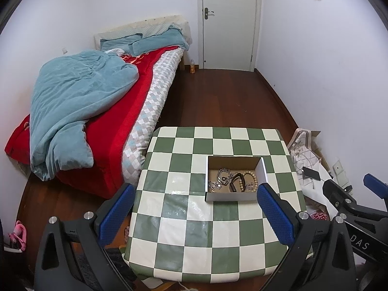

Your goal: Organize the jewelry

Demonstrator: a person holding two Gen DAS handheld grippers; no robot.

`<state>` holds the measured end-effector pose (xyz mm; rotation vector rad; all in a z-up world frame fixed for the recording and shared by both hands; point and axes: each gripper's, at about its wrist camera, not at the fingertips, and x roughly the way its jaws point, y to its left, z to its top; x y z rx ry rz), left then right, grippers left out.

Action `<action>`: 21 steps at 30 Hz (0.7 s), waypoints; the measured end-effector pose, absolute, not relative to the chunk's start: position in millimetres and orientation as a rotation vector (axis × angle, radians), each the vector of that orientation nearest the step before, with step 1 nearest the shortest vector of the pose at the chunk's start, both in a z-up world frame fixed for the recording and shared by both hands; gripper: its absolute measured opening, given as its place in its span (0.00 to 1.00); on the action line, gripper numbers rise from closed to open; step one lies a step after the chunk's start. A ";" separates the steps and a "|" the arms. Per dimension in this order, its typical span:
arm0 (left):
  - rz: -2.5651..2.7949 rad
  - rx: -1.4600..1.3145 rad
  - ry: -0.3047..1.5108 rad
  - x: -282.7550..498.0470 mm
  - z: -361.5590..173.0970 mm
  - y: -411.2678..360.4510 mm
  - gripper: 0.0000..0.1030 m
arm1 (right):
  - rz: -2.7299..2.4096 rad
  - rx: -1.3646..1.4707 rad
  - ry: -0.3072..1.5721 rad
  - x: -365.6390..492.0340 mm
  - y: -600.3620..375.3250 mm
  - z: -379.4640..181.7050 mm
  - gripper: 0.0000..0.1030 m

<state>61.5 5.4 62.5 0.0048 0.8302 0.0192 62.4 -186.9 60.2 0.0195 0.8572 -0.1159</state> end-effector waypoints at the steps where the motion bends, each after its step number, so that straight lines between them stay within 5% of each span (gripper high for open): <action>1: 0.022 0.006 0.832 61.1 62.1 5.9 1.00 | -0.115 0.018 0.857 62.7 -187.2 60.0 1.00; 21: 0.023 0.005 0.828 62.6 63.2 6.5 1.00 | -0.119 0.014 0.854 59.9 -184.2 59.9 1.00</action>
